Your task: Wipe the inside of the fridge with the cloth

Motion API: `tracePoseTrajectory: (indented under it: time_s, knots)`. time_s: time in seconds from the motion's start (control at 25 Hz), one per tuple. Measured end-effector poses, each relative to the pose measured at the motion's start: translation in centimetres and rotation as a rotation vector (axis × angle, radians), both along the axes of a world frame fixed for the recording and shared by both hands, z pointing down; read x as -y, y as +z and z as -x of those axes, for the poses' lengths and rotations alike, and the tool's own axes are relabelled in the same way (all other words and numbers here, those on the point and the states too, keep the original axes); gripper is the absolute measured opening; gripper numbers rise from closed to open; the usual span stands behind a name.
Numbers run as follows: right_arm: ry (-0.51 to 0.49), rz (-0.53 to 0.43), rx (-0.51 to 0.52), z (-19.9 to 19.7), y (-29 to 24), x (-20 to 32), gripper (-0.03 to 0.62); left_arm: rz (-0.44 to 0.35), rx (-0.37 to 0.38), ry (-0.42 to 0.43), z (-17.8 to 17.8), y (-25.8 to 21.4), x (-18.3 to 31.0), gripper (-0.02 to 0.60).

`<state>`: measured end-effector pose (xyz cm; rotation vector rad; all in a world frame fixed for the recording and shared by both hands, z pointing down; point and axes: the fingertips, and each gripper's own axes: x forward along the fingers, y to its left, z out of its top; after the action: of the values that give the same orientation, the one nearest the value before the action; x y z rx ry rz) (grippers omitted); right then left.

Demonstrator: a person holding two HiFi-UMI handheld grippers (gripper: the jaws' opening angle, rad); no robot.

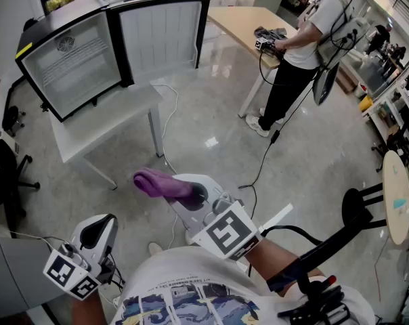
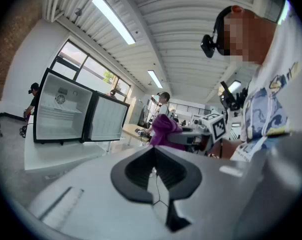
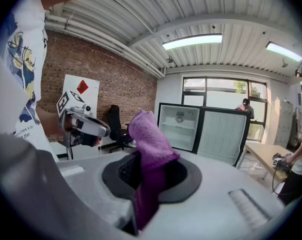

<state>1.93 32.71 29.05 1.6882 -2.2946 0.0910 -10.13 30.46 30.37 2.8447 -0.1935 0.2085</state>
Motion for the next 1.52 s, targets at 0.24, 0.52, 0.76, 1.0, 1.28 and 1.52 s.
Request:
tracePoseTrajectory:
  time_s: [0.24,0.52,0.76,1.0,1.28,1.52]
  knots:
    - [-0.026,-0.014,0.011,-2.1,0.4,-1.0,0.052,-0.019,0.003,-0.032,-1.9,0.3,-1.1,0.008]
    - [0.016,-0.02,0.064,-6.9,0.9,-2.8,0.052,-0.037,0.005,-0.038,-5.7,0.7,-2.8,0.008]
    - [-0.03,0.001,0.089,-8.4,2.0,-1.7,0.052,-0.057,0.008,-0.12,-6.6,0.5,-2.3,0.008]
    - [-0.05,0.0,0.131,-8.3,2.3,1.3,0.052,-0.053,0.03,-0.163,-5.9,0.5,-0.8,0.008]
    - [-0.019,-0.012,0.162,-7.5,2.1,6.3,0.052,-0.063,0.01,-0.141,-4.7,0.0,4.2,0.008]
    - [0.042,-0.012,0.15,-5.6,2.1,12.0,0.052,-0.054,-0.012,-0.077,-2.3,-0.1,10.1,0.008]
